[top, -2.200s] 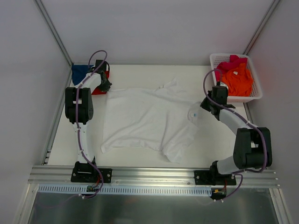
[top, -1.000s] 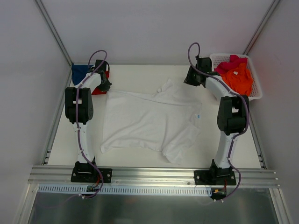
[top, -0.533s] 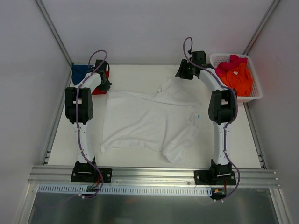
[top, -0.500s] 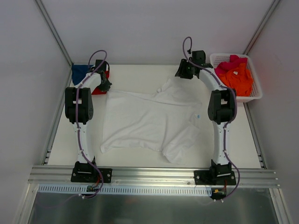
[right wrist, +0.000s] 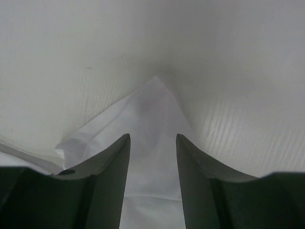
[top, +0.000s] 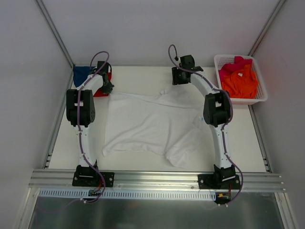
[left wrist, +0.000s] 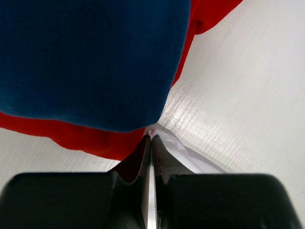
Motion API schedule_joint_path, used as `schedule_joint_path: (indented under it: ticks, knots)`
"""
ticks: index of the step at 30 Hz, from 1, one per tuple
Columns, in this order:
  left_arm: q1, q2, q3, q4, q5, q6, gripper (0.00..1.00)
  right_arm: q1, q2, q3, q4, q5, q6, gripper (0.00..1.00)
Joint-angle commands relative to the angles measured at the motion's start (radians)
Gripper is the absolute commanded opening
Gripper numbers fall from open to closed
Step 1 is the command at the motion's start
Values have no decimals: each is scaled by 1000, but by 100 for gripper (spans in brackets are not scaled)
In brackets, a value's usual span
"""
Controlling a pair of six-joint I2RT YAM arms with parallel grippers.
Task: Fold and stack the t-shirts
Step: Flatten the tshirt out
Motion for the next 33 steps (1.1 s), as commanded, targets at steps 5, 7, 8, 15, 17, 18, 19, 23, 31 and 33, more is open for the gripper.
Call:
schedule_joint_path:
  ticks: [5, 7, 8, 15, 17, 18, 19, 23, 31, 33]
  knots:
    - [8, 8, 31, -12, 13, 12, 0, 47, 15, 44, 7, 97, -121, 46]
    - [8, 10, 31, -12, 13, 12, 0, 50, 13, 44, 27, 103, -130, 46]
    - [8, 10, 31, -12, 13, 10, 0, 53, 13, 44, 33, 103, -138, 46]
    - [8, 10, 31, -12, 17, 12, 0, 57, 7, 30, 82, 103, -176, 45]
    - [8, 10, 31, -12, 16, 12, 0, 62, 6, 24, 94, 101, -190, 45]
    - [8, 10, 31, -14, 14, 12, 0, 68, 3, 18, 116, 103, -213, 45]
    - [8, 10, 31, -12, 16, 12, 0, 70, -3, 3, 126, 136, -223, 45]
    - [8, 13, 33, -12, 17, 15, 0, 70, 27, 59, 108, 140, -230, 45]
    - [8, 11, 34, -12, 17, 15, 0, 70, 12, 32, 142, 144, -230, 46]
    - [8, 13, 34, -12, 19, 16, 0, 70, -13, -19, 192, 150, -233, 46]
